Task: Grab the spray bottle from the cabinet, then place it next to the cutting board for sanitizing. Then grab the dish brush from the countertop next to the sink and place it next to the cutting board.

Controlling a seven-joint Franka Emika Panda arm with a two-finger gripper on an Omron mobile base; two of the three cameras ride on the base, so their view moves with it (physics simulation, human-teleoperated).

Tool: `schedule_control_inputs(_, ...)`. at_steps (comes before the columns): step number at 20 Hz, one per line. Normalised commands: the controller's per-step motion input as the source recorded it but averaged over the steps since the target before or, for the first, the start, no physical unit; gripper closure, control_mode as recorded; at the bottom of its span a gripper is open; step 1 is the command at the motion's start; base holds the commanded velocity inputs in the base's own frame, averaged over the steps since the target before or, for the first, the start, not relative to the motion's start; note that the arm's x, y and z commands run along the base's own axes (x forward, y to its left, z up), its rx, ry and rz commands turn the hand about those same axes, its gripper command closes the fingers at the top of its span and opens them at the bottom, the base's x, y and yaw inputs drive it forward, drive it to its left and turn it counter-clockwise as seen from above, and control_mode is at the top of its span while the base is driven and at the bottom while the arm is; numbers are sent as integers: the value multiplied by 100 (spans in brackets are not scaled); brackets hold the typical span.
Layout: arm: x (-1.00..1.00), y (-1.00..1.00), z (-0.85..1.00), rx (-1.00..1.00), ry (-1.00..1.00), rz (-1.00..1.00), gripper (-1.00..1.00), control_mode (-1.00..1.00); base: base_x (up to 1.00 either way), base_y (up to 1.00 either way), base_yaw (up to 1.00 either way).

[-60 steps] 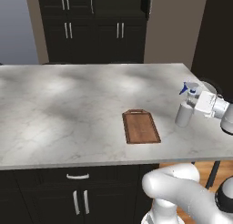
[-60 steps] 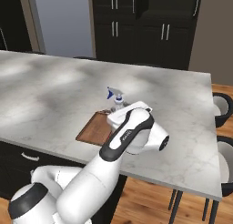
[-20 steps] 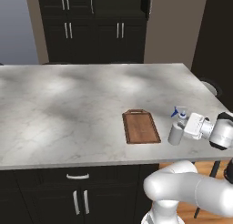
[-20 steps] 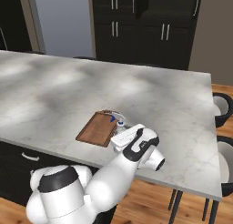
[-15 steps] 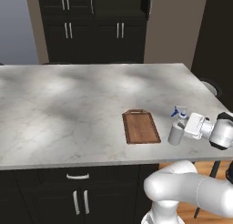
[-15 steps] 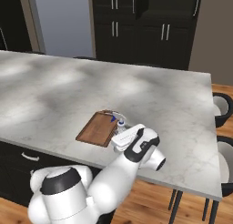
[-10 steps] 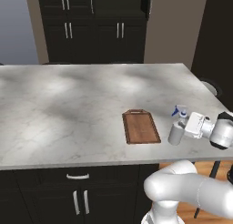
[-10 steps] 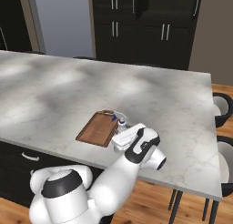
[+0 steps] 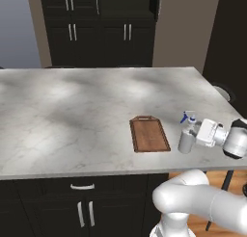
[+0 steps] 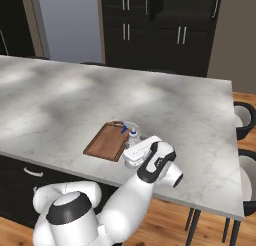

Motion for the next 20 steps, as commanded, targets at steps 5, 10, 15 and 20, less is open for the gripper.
schedule_control_inputs(5, -31, -18, 8, 4, -1, 0, -100, -100, 0, 0, 0)
schedule_control_inputs(10, -66, -6, 57, 2, 0, -9, -100, -100, 0, 0, 0)
schedule_control_inputs(15, -78, -1, 100, 0, 12, -14, -100, -100, 0, 0, 0)
schedule_control_inputs(20, -73, 0, 100, 0, 36, -15, -100, -100, 0, 0, 0)
